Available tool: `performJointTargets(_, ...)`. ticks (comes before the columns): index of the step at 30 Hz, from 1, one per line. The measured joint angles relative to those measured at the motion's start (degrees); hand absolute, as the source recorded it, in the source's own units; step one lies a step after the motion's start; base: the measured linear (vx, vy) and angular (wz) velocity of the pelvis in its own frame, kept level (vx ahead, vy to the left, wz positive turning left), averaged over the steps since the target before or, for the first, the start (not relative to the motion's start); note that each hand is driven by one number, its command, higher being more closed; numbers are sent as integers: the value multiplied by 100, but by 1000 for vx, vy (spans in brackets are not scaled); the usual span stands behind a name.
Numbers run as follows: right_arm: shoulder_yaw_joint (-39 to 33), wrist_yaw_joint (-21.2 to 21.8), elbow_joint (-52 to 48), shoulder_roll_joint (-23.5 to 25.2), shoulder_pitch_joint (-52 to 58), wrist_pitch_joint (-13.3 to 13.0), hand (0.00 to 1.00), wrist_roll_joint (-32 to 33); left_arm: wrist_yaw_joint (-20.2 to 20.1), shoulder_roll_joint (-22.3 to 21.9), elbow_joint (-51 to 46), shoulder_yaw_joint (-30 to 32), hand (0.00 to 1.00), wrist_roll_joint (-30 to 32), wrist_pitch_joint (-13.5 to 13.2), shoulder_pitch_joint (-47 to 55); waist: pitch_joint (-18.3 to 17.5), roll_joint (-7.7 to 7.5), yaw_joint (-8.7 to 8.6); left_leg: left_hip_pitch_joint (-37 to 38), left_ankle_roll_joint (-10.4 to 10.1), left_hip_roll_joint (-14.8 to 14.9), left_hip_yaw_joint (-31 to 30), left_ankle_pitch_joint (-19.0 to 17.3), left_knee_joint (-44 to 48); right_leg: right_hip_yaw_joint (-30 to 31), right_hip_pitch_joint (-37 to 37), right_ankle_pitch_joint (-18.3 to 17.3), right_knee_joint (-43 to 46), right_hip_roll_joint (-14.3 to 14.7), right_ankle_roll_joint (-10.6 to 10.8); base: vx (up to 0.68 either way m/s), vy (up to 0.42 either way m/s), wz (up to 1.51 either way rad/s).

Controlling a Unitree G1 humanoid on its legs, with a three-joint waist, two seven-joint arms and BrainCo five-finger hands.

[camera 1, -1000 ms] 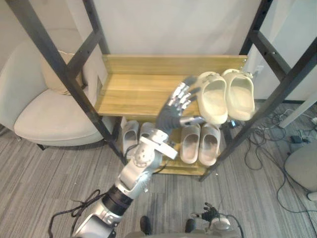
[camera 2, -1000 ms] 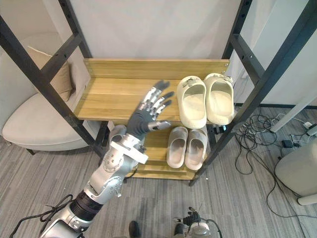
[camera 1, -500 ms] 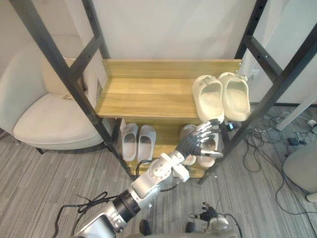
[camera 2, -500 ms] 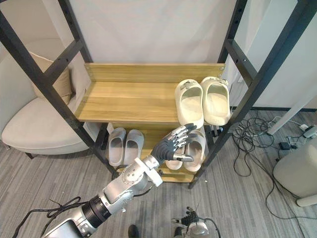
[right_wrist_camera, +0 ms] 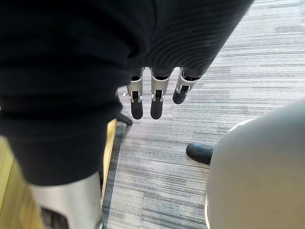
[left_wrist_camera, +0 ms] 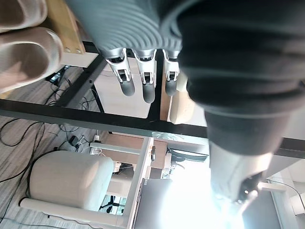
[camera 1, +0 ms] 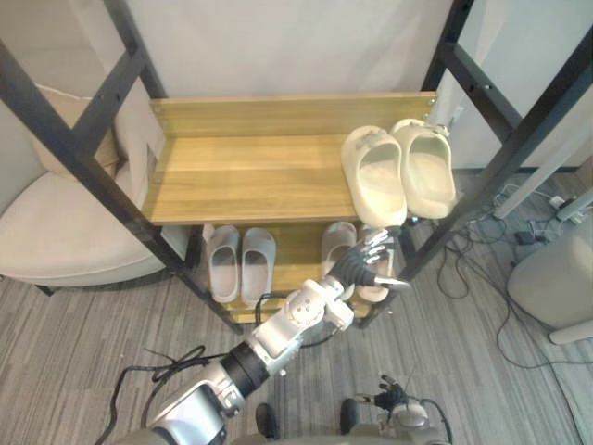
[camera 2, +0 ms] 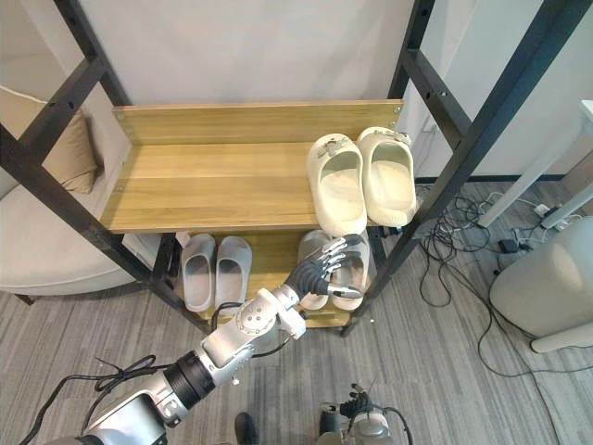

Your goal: Organize the slippers on the shoe rack

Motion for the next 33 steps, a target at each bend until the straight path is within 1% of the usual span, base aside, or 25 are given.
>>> performJointTargets(2,-115,-3,-19,22,-2,0,0,1,14,-43,156,4,0,0,-2,-111,16,7,-25,0,-1,2,7,-1,-4,3,-11,0,0,0,0,-18,-4,-1)
performJointTargets(8,-230,-23,-79,60,-4,-1,0,1,117,-134,160,8,0,0,-9,-310,34,16,-62,-49,1,5,97,-28,-29,68,-119,6,-1,-4,-9,-55,-4,-9)
performJointTargets(10,-400,-26,-146,99,22,0,0,2,135,-209,160,17,0,0,-11,-359,38,18,-71,-50,-3,7,104,-32,-29,76,-110,6,0,-1,-10,0,0,0)
performJointTargets(19,-496,-75,-240,132,21,-1,0,8,235,-274,184,17,0,-4,-14,-470,118,18,-104,-48,-8,14,129,-45,-28,83,-98,8,0,5,-11,0,0,0)
performJointTargets(22,-609,-96,-239,160,23,-2,0,8,229,-287,255,16,0,-6,-16,-501,128,11,-106,-38,-8,13,128,-44,-28,82,-88,8,0,5,-11,-11,-5,0)
performJointTargets(28,-565,-98,-238,158,9,-4,0,10,167,-308,272,3,0,-75,-14,-490,176,11,-98,57,-7,12,71,-44,-29,12,36,3,0,0,-10,-40,-14,5)
performJointTargets(32,-339,-93,-234,106,-37,-3,0,12,22,-292,-119,-48,0,-319,-13,-255,175,12,-89,66,-3,0,-9,-42,-28,-41,76,-3,0,-11,-1,-38,-12,8)
performJointTargets(33,-316,-94,-225,106,-37,0,0,14,-43,-270,-350,-89,0,-385,-13,-124,175,12,-87,93,-3,-2,-66,-41,-28,-94,131,-15,0,-13,14,-13,-19,19)
